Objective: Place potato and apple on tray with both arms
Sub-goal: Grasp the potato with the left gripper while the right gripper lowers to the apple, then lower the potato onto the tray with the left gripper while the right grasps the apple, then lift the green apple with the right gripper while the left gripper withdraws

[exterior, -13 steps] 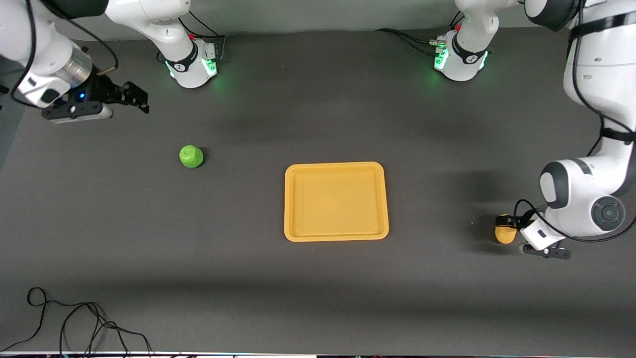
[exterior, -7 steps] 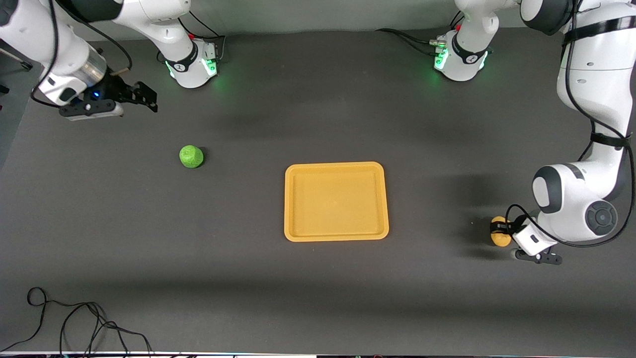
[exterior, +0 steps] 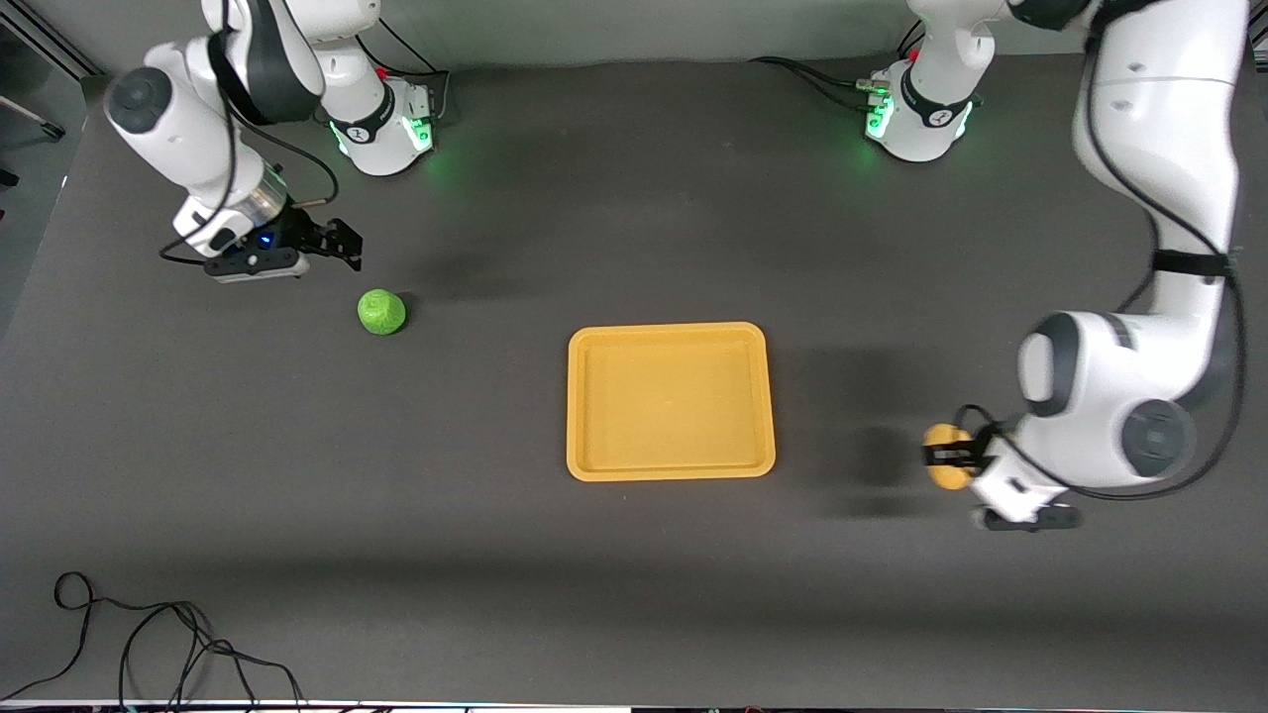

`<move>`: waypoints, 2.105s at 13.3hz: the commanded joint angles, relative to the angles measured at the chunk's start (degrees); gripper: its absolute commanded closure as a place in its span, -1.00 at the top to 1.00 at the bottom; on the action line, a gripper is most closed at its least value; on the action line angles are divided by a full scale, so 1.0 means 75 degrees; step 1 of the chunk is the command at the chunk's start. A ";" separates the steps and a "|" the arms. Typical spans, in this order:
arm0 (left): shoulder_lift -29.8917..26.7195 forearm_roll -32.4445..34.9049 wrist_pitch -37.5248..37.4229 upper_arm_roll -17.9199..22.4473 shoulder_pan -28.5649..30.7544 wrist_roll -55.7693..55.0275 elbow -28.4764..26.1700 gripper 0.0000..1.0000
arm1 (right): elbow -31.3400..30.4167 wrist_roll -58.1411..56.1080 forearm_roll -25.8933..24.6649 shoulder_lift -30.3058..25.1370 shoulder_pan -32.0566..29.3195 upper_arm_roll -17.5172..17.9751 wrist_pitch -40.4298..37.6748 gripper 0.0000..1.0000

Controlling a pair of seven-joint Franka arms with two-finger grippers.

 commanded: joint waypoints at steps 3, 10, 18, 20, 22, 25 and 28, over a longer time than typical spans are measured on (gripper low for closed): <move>0.0050 -0.0252 0.0333 -0.0581 -0.1296 -0.2382 0.0034 -0.96 | -0.0806 0.0125 -0.0074 0.1530 0.0240 -0.0054 0.2737 1.00; 0.0719 -0.0183 0.1322 -0.0665 -0.2447 -0.3288 -0.0553 -0.53 | -0.0925 0.0102 -0.0074 0.3337 0.0276 -0.0090 0.4698 1.00; 0.0591 -0.0031 0.0994 -0.0630 -0.2306 -0.3053 -0.0705 0.95 | -0.0494 0.0043 -0.0074 0.3096 0.0276 -0.0125 0.3745 -0.18; 0.0147 -0.0007 0.0083 -0.0619 -0.2167 -0.2983 -0.0461 0.95 | 0.0278 0.0043 -0.0074 0.2498 0.0276 -0.0125 0.2143 -0.18; -0.0532 0.0016 -0.0517 -0.0619 -0.1815 -0.2971 -0.0342 0.97 | 0.1412 0.0043 -0.0074 0.2087 0.0264 -0.0137 0.0269 -0.18; -0.1412 0.0624 -0.1173 -0.0619 -0.0880 -0.2143 -0.0342 0.99 | 0.3824 0.0008 -0.0074 0.2096 0.0241 -0.0300 -0.2627 -0.18; -0.2080 0.0953 -0.1422 -0.0618 0.0326 -0.0633 -0.0634 0.99 | 0.5784 0.0043 -0.0086 0.2459 0.0229 -0.0301 -0.4050 -0.18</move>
